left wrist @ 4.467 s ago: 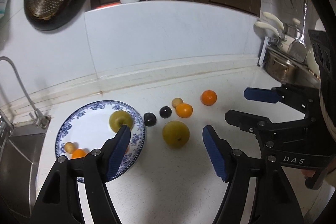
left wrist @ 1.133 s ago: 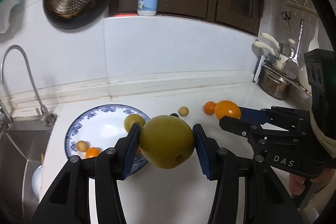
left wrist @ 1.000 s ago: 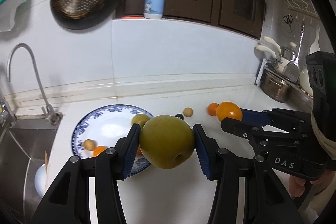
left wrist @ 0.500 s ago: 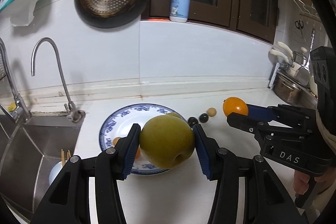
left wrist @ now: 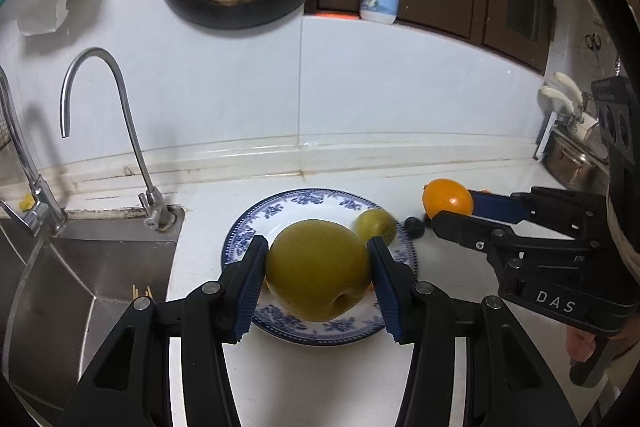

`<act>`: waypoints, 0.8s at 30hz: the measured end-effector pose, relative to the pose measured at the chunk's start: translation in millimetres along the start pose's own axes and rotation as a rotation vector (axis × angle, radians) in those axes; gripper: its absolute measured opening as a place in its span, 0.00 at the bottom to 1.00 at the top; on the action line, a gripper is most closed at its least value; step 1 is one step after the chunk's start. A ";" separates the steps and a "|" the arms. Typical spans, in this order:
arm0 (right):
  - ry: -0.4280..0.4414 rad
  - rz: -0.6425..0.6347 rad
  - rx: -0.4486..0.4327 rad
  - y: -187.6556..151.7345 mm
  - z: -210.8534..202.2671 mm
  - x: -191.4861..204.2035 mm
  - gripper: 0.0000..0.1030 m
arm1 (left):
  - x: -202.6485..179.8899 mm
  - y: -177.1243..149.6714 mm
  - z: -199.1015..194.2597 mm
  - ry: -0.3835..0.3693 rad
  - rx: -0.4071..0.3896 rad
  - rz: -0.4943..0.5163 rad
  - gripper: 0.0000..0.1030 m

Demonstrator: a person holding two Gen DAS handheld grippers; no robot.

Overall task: Organize fruits
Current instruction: 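Carry the yellow pear and orange over the blue-patterned plate with both grippers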

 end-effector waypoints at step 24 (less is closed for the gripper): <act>0.054 -0.058 0.237 46.4 122.2 -9.9 0.32 | 42.6 22.4 99.1 -0.029 0.196 -0.024 0.48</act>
Point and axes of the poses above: each gripper's, at about its wrist camera, not at the fingertips, and z roughly the way its jaws point, x to its left, y to its top, the point moved 2 cm from there along z, roughly the way its jaws point, and after that the axes turned 2 degrees about -z, right-handed, at the moved point
